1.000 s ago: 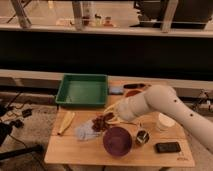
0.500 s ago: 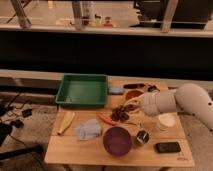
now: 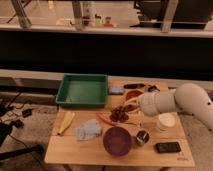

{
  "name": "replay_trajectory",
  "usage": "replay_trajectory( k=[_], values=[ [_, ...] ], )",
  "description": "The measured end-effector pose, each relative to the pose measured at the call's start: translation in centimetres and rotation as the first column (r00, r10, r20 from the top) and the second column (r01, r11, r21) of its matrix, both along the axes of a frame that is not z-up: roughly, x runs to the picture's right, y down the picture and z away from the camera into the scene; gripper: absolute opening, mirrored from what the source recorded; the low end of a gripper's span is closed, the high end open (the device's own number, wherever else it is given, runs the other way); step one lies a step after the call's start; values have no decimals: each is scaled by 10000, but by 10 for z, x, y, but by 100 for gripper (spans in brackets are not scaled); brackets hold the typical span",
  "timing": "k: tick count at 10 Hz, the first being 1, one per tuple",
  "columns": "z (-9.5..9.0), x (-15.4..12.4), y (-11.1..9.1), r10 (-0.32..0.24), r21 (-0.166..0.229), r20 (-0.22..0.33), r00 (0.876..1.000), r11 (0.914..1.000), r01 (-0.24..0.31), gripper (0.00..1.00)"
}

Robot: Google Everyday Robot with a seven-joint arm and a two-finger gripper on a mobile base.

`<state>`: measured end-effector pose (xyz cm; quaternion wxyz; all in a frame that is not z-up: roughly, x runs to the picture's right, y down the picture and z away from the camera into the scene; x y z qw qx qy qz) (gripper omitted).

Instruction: Place grapes in plastic cup

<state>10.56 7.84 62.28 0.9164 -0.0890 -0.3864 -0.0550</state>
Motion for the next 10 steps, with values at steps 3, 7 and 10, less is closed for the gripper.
replay_trajectory(
  k=[3, 7, 10],
  values=[
    [5, 9, -7, 396, 30, -249, 9989, 9992, -396, 19],
    [33, 66, -40, 1410, 145, -975, 9852, 9900, -1402, 19],
    [55, 99, -58, 2051, 192, -1447, 9680, 9787, -2045, 19]
  ],
)
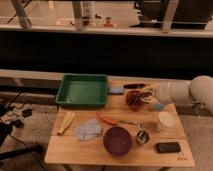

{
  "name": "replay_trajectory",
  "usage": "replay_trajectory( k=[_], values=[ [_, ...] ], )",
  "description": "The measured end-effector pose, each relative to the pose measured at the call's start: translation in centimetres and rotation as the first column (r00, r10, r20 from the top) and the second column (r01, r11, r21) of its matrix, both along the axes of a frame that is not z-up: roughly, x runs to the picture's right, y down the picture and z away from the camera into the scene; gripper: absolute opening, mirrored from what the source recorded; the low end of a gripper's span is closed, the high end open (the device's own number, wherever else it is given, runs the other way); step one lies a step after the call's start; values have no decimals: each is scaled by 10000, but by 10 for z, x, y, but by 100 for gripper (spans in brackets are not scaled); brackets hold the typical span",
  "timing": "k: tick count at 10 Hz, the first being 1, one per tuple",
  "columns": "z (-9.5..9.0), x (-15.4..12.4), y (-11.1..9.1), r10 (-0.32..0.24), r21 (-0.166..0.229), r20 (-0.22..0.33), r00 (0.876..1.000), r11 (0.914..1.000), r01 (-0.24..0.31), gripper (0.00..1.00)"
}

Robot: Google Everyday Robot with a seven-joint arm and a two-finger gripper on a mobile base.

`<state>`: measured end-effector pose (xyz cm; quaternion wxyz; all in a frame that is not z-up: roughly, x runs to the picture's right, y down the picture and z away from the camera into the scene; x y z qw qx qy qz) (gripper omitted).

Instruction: Place grapes in plastic cup

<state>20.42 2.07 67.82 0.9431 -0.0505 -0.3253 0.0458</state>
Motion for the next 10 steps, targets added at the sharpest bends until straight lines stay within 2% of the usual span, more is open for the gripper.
replay_trajectory(
  k=[1, 7, 10],
  values=[
    [6, 3, -2, 87, -24, -62, 9999, 10000, -87, 19],
    [6, 2, -2, 77, -28, -53, 10000, 10000, -77, 19],
    [20, 14, 1, 442, -181, -447, 9980, 9988, -451, 19]
  ],
)
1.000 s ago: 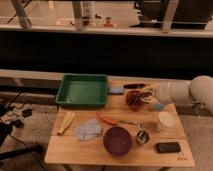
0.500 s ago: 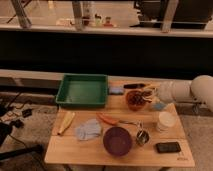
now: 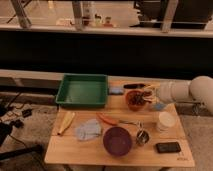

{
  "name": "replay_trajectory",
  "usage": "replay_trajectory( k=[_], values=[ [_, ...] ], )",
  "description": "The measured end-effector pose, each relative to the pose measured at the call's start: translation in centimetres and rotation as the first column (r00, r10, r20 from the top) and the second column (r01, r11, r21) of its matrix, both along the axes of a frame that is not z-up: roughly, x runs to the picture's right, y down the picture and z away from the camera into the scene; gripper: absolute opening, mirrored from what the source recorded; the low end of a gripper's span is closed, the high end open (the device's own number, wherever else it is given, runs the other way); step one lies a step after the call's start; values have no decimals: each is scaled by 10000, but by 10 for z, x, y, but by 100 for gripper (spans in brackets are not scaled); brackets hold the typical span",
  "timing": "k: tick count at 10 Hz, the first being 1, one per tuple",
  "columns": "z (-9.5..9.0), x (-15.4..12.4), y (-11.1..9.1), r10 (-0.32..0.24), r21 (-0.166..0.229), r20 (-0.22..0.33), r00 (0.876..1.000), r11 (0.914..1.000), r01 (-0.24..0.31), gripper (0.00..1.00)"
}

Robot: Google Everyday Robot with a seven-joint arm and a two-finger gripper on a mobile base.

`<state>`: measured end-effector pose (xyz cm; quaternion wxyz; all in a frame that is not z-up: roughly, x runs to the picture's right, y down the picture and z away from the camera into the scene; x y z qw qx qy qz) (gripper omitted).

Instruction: Place grapes in plastic cup

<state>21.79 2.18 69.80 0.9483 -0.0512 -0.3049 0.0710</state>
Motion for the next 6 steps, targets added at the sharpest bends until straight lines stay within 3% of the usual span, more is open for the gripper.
replay_trajectory(
  k=[6],
  values=[
    [13, 49, -21, 873, 320, -871, 9924, 9959, -848, 19]
  ],
)
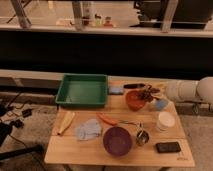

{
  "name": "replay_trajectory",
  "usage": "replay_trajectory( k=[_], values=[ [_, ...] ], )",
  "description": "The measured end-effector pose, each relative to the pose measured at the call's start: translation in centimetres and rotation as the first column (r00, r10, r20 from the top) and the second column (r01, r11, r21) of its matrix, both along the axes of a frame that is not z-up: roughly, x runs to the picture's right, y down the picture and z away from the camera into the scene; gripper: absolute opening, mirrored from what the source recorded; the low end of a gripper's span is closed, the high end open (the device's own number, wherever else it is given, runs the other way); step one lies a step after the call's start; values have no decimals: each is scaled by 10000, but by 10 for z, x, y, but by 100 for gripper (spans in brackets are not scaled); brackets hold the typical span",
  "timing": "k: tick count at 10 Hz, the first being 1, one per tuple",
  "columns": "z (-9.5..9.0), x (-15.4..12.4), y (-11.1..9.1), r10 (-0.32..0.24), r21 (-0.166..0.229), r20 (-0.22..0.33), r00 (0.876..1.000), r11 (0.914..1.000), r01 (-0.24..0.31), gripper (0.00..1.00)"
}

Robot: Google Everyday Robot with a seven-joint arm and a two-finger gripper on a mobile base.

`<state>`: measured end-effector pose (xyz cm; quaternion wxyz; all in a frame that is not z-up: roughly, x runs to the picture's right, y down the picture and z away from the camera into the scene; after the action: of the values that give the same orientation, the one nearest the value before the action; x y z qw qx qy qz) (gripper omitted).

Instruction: Place grapes in plastic cup

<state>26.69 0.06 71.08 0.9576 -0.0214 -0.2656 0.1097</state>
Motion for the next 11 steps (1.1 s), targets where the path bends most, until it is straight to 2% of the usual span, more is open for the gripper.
replay_trajectory(
  k=[5, 8, 11],
  values=[
    [19, 60, -17, 880, 153, -823, 9927, 9961, -871, 19],
    [27, 75, -15, 1192, 100, -1096, 9868, 9929, -1188, 19],
    [38, 74, -15, 1264, -10, -1174, 9850, 9918, -1274, 19]
  ],
)
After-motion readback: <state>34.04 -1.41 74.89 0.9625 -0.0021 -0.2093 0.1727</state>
